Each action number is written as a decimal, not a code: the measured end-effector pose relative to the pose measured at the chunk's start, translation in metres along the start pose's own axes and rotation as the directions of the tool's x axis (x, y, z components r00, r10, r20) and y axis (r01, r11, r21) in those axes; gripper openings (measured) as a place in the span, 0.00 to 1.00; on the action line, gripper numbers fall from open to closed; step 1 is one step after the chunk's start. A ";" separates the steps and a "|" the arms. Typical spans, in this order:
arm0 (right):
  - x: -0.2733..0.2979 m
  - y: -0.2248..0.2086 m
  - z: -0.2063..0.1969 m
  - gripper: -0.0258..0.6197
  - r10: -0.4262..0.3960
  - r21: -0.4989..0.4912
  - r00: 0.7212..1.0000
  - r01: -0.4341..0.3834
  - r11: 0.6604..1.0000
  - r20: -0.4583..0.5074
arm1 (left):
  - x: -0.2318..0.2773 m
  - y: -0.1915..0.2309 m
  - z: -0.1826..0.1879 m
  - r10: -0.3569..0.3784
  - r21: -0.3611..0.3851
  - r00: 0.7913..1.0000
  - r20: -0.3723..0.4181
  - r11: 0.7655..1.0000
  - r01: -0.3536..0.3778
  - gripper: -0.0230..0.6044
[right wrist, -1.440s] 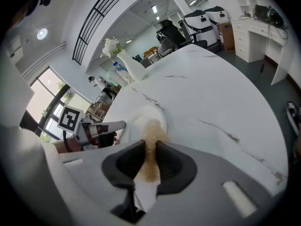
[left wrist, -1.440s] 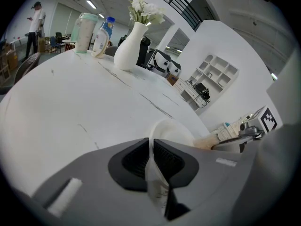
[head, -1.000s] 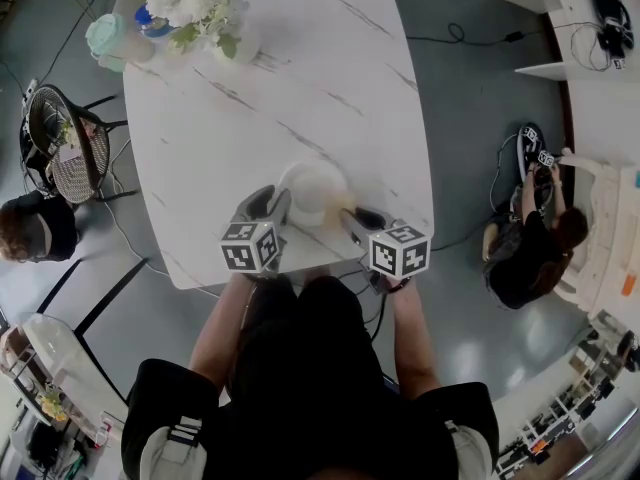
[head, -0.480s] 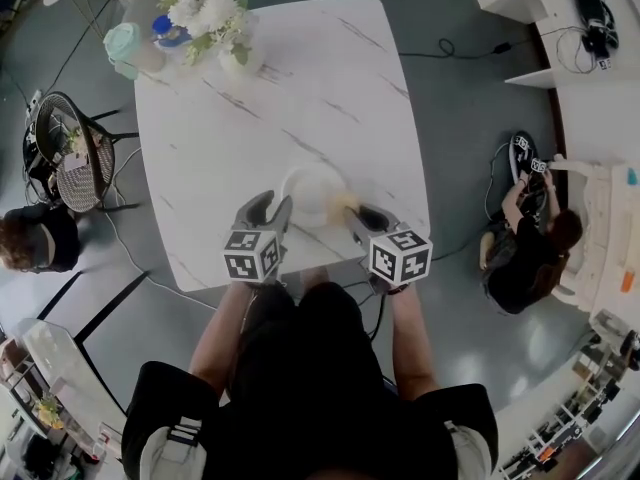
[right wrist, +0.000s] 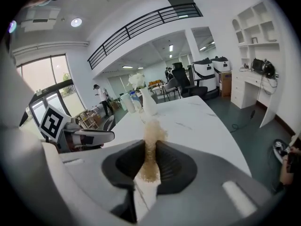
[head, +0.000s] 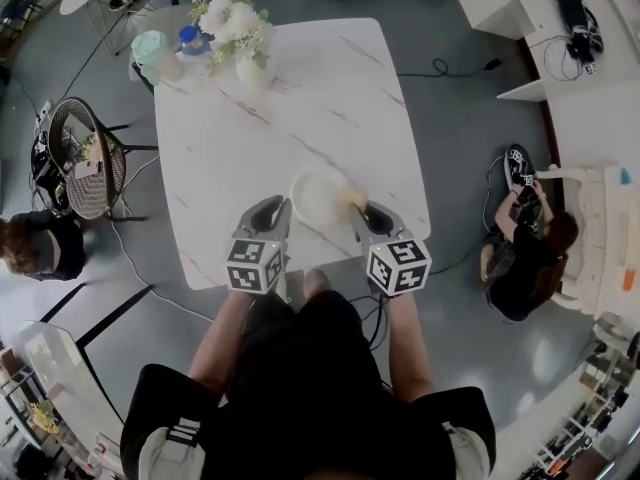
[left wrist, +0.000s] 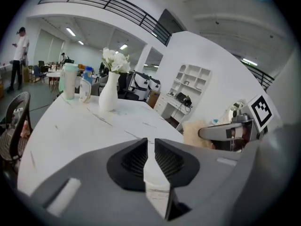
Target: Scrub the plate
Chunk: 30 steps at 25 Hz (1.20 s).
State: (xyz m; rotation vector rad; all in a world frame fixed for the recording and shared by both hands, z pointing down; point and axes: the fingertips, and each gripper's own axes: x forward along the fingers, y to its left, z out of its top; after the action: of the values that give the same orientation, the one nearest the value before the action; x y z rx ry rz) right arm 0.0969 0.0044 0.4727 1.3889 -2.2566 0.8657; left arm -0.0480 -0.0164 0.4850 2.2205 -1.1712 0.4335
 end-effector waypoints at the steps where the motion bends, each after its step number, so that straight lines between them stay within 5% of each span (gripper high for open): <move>1: -0.005 0.003 0.002 0.15 -0.010 -0.006 1.000 0.010 1.000 0.016 | -0.007 -0.003 0.004 -0.001 0.013 1.000 0.012 1.000 0.001 0.11; 12: -0.067 0.050 0.018 0.15 -0.116 -0.070 0.971 0.133 0.989 0.209 | -0.075 -0.035 0.028 -0.031 0.101 0.991 0.128 0.995 0.017 0.05; 30: -0.160 0.126 0.000 0.15 -0.230 -0.163 0.882 0.319 0.934 0.412 | -0.183 -0.067 0.025 -0.073 0.215 0.971 0.229 0.976 0.022 0.05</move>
State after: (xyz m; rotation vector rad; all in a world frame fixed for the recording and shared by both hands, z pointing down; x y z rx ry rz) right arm 0.0582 0.1539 0.3398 1.8379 -2.2522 0.2415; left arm -0.0949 0.1142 0.3459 2.5355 -1.2376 0.2906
